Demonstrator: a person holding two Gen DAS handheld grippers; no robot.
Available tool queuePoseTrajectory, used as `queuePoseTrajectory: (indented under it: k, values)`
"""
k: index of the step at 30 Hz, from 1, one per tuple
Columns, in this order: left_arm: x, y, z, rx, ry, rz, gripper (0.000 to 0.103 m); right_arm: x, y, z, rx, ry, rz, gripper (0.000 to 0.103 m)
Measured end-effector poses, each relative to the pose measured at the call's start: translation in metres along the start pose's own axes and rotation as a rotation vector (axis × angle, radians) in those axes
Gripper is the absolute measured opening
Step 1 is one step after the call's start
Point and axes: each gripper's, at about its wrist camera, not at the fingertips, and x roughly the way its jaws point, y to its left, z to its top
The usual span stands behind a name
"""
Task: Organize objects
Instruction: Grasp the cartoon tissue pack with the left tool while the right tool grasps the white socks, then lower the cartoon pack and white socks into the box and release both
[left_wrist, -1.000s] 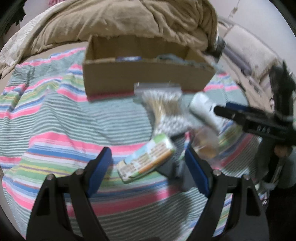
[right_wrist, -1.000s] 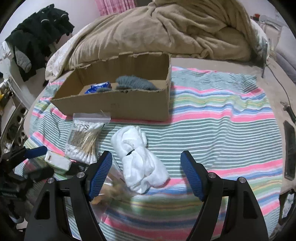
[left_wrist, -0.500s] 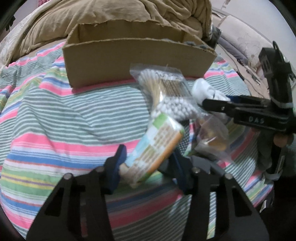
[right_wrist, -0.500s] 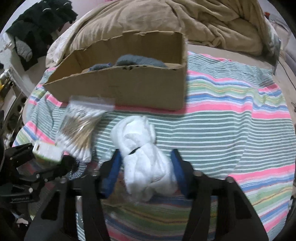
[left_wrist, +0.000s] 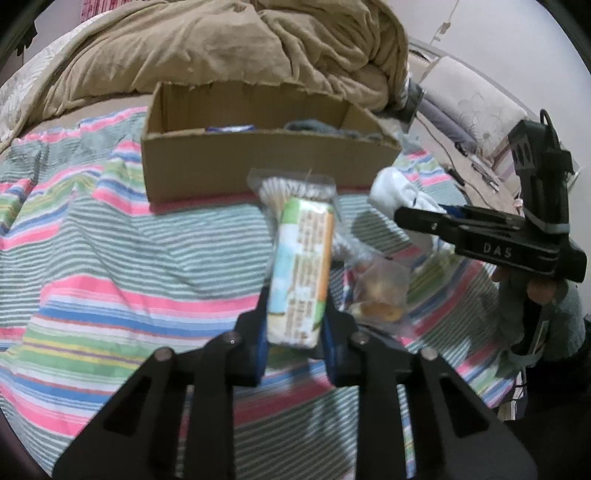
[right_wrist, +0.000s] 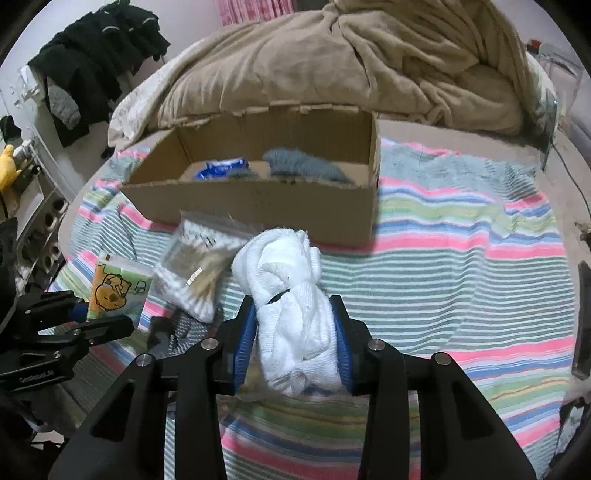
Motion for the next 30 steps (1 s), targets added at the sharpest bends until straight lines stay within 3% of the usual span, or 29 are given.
queuePoseTrajectory:
  k: [14,30]
  values:
    - [-0.029,0.001,0.031,-0.014,-0.099,-0.014,0.024,-0.037,0.005,0.026,-0.019,-0.105,0.002,0.041]
    - [-0.041,0.018,0.085,0.023,-0.207,0.035,0.024,-0.040,0.020,0.075,-0.043,-0.181,0.027,0.041]
